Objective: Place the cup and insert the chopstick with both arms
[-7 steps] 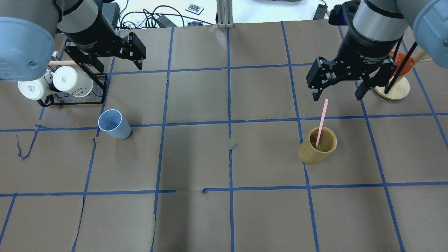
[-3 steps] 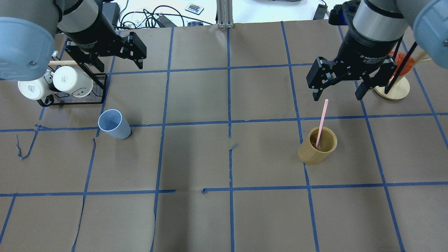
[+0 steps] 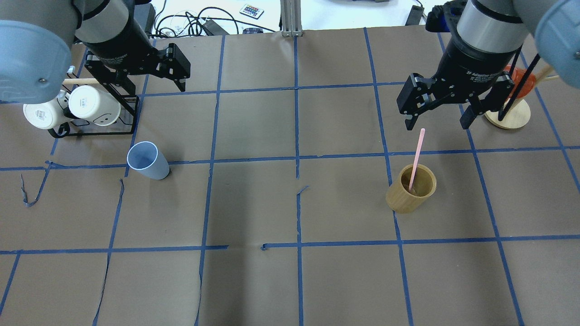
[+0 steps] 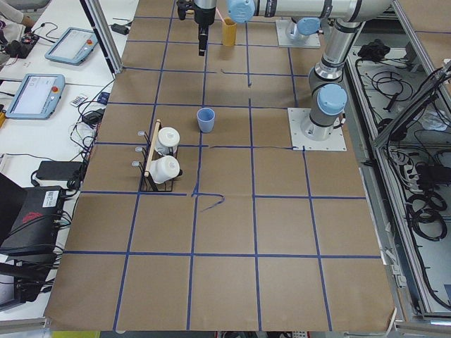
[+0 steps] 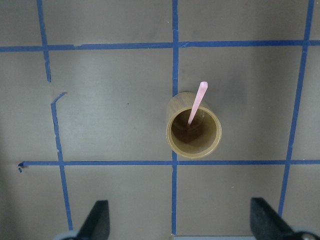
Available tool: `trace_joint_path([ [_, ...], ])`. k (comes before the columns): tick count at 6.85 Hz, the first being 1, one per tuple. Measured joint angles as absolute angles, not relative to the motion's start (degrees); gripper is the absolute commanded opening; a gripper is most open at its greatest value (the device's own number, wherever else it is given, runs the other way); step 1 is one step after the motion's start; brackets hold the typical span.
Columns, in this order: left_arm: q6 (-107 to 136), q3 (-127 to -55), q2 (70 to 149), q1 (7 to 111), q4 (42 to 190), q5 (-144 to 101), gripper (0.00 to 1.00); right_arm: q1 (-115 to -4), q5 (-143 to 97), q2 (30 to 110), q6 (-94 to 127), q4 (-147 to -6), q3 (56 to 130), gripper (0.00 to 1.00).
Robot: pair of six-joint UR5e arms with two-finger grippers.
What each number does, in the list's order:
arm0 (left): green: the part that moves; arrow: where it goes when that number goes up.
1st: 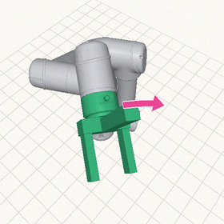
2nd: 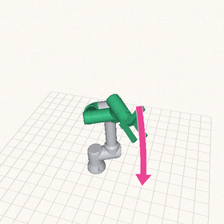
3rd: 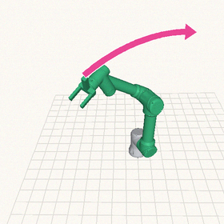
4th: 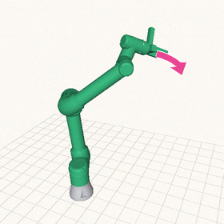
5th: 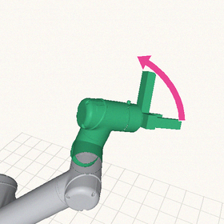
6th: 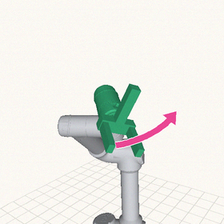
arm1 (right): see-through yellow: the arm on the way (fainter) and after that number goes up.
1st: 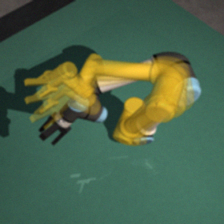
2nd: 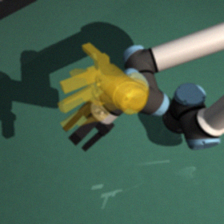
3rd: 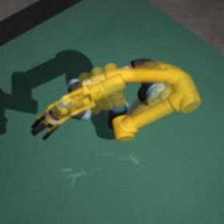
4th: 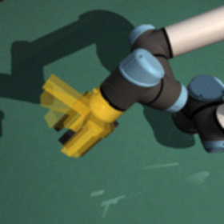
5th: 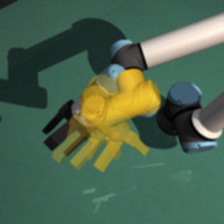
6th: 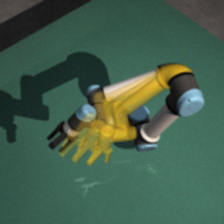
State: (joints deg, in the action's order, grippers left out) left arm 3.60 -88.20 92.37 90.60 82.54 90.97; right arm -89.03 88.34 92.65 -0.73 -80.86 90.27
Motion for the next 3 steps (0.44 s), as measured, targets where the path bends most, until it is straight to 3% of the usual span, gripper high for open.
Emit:
trace_joint_path([
  [3,3.6,-86.0,93.1,90.6,85.3,91.0,1.00,-89.0,88.6,92.7,-0.5,-80.9,90.3,1.00],
])
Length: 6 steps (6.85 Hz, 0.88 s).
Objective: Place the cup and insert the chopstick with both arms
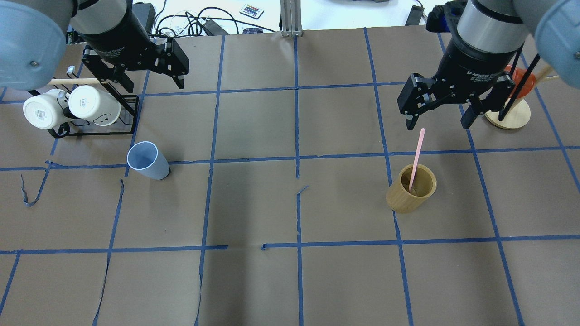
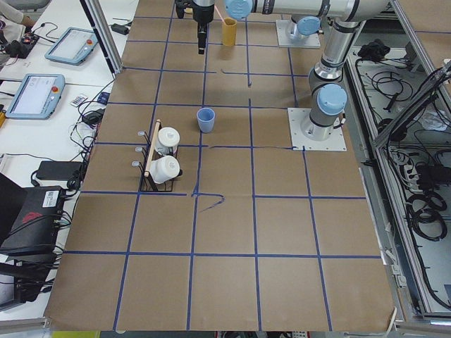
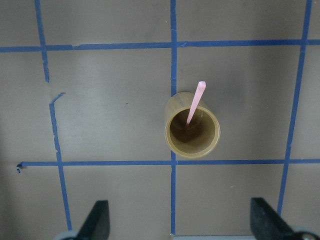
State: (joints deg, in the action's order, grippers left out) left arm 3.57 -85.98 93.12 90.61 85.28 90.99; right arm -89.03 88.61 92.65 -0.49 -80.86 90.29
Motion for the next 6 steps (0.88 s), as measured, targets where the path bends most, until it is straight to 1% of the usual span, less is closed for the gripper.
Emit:
trace_joint_path([
  [4,2.9,-86.4,92.9,90.4,85.5,91.0,1.00,-89.0,89.1,92.6,-0.4,-81.3,90.3,1.00],
  [6,-4.2,-87.2,92.7,87.6,85.8,91.1,1.00,-88.8,88.9,92.2,-0.7,-85.2,91.0,1.00],
])
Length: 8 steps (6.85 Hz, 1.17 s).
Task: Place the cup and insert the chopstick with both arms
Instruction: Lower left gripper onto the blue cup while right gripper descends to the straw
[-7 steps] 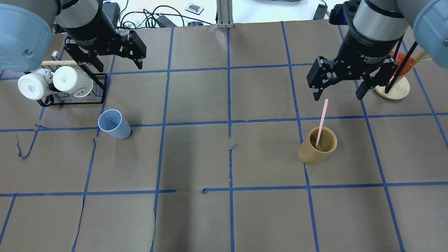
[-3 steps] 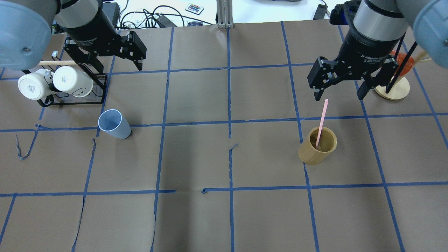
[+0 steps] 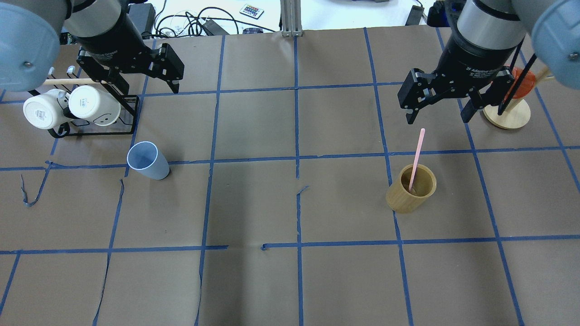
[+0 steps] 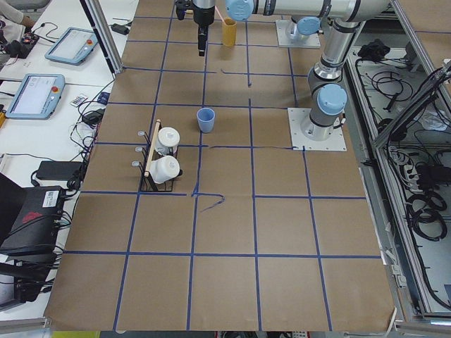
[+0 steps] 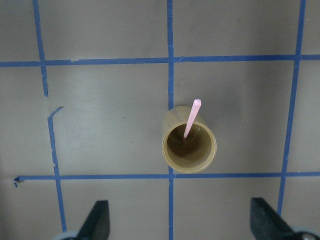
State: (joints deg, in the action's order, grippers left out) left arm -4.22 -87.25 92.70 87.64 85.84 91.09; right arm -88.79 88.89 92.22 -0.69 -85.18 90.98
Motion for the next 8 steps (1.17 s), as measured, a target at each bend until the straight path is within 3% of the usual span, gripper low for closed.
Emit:
trace_joint_path([
  [3,-22.6,-98.0,94.2,74.4,75.9,90.5,1.00,-88.1,89.2,92.2,-1.6,-104.6,101.9,1.00],
  [5,-24.7,-105.4,96.3,72.0,66.4,90.5,1.00,-88.0,89.2,92.3,-1.5,-118.3,109.3,1.00],
  [6,-24.6,-106.6,97.7,71.3,65.1,90.5,0.87,-88.0,89.2,92.3,-1.4,-121.4,110.9,0.95],
  [8,-24.4,-107.2,100.8,70.1,64.3,90.5,0.83,-88.0,89.3,92.3,-1.3,-123.1,112.3,0.94],
])
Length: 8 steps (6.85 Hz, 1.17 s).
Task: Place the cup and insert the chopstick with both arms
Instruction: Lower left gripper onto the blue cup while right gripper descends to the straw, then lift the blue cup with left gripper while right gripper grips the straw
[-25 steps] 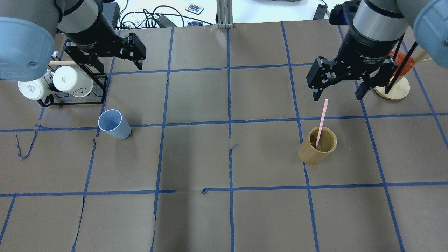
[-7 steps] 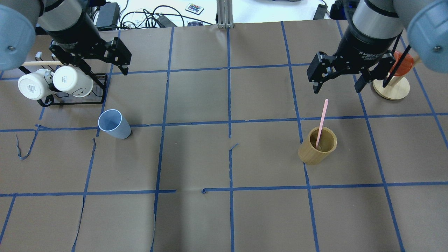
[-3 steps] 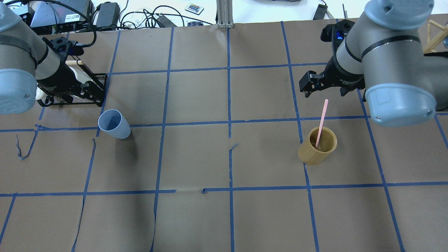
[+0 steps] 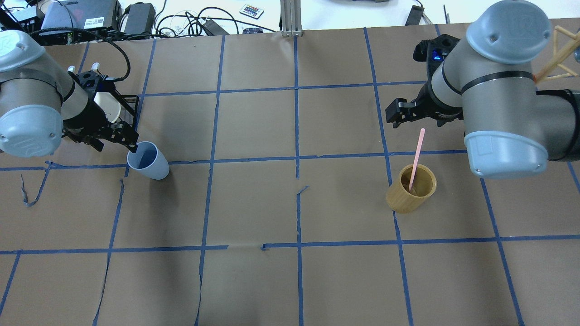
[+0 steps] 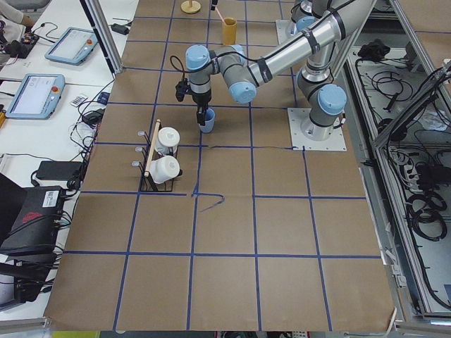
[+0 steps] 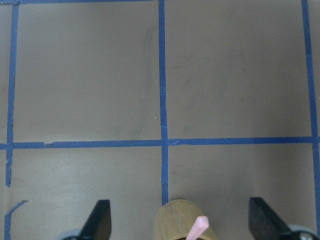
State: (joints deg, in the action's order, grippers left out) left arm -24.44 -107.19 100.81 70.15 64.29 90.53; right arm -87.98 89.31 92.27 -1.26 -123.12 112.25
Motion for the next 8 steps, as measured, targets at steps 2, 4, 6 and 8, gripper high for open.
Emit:
trace_joint_path([
  [2,-24.2,-107.4,102.5,70.0,63.8,90.5,0.74,-87.4,90.2,92.2,-1.2,-123.1,112.9,0.82],
  [4,-23.4,-109.2,103.3,70.0,62.4,90.0,0.37,-85.3,90.5,92.1,-1.2,-123.1,114.2,0.77],
  [6,-23.6,-111.4,103.8,70.0,60.2,89.7,0.00,-84.5,89.8,92.2,-1.1,-123.2,115.0,0.63],
  [8,-23.5,-111.5,103.2,70.4,59.9,89.5,0.00,-84.5,88.2,92.3,-1.1,-123.1,115.1,0.48],
])
